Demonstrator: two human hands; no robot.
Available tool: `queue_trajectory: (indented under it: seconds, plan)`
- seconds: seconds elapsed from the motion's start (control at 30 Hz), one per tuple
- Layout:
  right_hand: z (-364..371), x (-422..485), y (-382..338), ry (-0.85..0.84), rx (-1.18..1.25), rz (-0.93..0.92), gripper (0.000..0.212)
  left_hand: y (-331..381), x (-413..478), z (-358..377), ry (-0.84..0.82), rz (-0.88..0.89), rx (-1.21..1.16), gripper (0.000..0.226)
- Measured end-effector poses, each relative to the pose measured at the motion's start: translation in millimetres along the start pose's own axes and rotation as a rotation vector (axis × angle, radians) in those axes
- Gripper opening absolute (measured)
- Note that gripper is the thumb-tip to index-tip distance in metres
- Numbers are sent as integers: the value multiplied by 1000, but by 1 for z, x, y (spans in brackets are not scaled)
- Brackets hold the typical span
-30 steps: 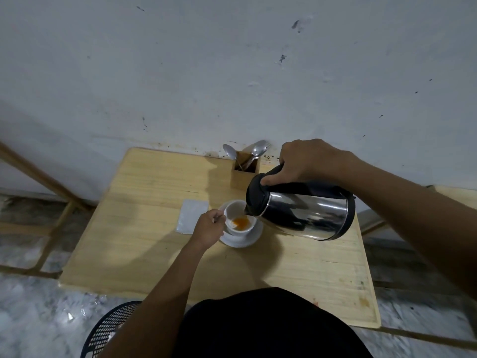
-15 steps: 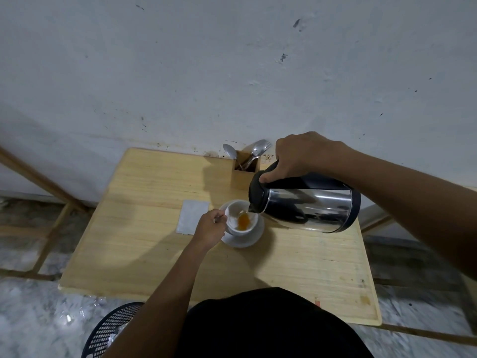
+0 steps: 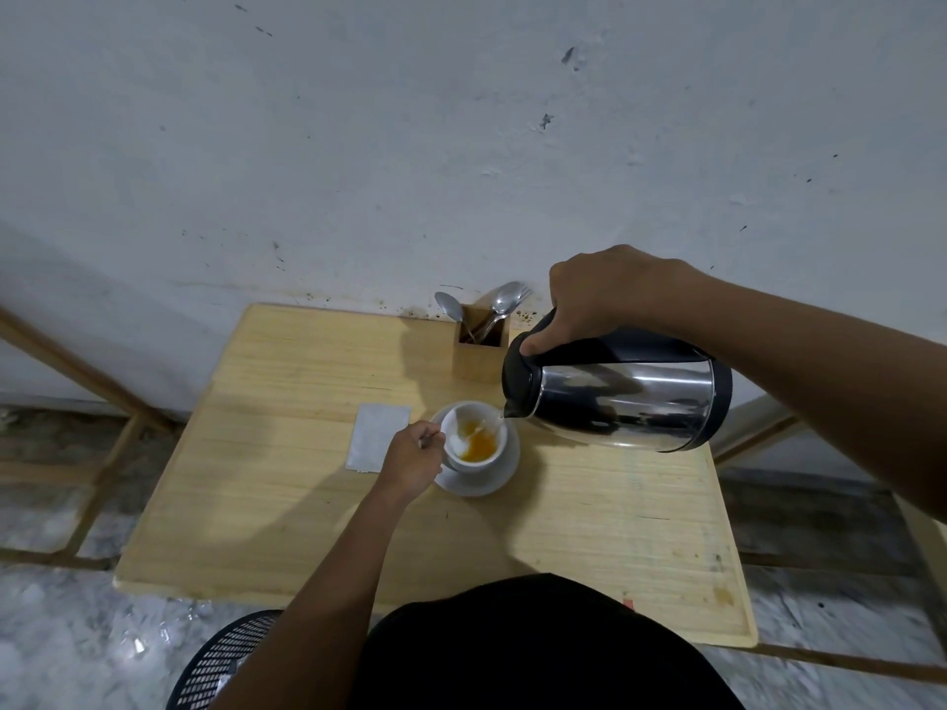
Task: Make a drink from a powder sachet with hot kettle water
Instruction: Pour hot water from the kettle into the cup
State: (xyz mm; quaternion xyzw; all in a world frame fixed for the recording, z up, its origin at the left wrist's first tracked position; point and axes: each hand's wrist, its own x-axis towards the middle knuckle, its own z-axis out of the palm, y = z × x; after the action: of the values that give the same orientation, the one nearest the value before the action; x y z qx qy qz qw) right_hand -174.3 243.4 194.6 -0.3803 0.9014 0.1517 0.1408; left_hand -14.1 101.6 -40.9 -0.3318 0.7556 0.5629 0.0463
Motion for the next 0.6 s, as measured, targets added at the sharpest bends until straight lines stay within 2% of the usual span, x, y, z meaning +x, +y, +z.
queue_trajectory:
  seconds: [0.6]
  plan:
    - [-8,-3,3,-2,-9,-5,62,3,-3,-1,-7,-12,20,24]
